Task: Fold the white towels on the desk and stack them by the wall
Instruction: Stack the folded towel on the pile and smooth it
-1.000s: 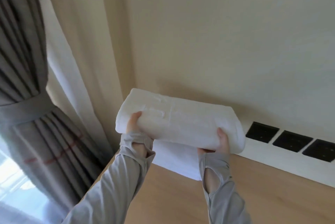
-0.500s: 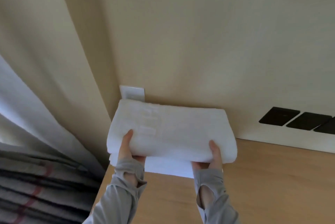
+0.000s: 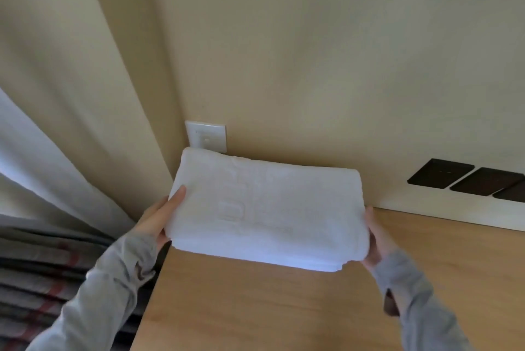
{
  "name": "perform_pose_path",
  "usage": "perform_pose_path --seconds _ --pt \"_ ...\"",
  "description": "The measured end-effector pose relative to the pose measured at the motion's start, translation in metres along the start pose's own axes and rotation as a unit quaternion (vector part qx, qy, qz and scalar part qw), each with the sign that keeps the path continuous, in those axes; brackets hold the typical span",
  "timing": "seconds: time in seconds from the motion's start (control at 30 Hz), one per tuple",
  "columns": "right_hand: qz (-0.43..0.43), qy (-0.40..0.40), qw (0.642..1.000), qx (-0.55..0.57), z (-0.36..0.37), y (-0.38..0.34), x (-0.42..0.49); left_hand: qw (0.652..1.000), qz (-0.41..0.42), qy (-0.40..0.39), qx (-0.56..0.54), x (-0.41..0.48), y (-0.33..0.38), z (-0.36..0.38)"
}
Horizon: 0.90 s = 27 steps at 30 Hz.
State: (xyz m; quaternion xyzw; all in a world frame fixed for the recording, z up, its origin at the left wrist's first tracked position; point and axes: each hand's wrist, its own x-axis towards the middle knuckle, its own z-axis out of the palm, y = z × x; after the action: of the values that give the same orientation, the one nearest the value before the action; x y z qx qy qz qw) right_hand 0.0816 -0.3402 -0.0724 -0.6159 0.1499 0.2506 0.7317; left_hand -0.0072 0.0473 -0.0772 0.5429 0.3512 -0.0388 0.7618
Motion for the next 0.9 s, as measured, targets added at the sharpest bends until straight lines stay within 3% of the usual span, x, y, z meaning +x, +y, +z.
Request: perform_pose_path --seconds 0.1,0.2,0.3,0.47,0.53,0.6,0.7,0.83,0.9 --pt "0.065 0.038 0.99 -0.121 0.013 -0.035 0.014 0.993 -0.03 -0.017 0.114 0.014 0.029 0.013" --pt "0.103 0.027 0.983 -0.149 0.034 -0.05 0.024 0.985 -0.005 0.025 0.169 0.022 0.042 0.026" --pt "0.03 0.061 0.989 -0.134 0.038 -0.05 0.022 0.977 0.07 0.077 0.187 0.021 0.042 0.031" --pt "-0.136 0.093 0.98 -0.113 0.031 -0.058 0.02 0.961 0.191 0.087 0.182 0.015 0.06 0.036" --pt "-0.137 0.104 0.975 -0.141 0.035 -0.057 0.03 0.95 0.189 0.103 0.225 0.025 0.063 0.038" --pt "-0.08 0.115 0.971 -0.195 0.04 -0.048 0.044 0.938 0.128 0.106 0.305 0.037 0.056 0.038" --pt "-0.018 0.162 0.943 -0.29 0.044 -0.034 0.06 0.914 0.051 0.139 0.378 0.048 0.04 0.038" --pt "-0.081 0.212 0.887 -0.403 0.043 -0.036 0.063 0.863 0.112 0.209 0.446 0.05 0.036 0.038" --pt "-0.119 0.224 0.87 -0.423 0.044 -0.034 0.061 0.86 0.149 0.22 0.436 0.048 0.032 0.04"
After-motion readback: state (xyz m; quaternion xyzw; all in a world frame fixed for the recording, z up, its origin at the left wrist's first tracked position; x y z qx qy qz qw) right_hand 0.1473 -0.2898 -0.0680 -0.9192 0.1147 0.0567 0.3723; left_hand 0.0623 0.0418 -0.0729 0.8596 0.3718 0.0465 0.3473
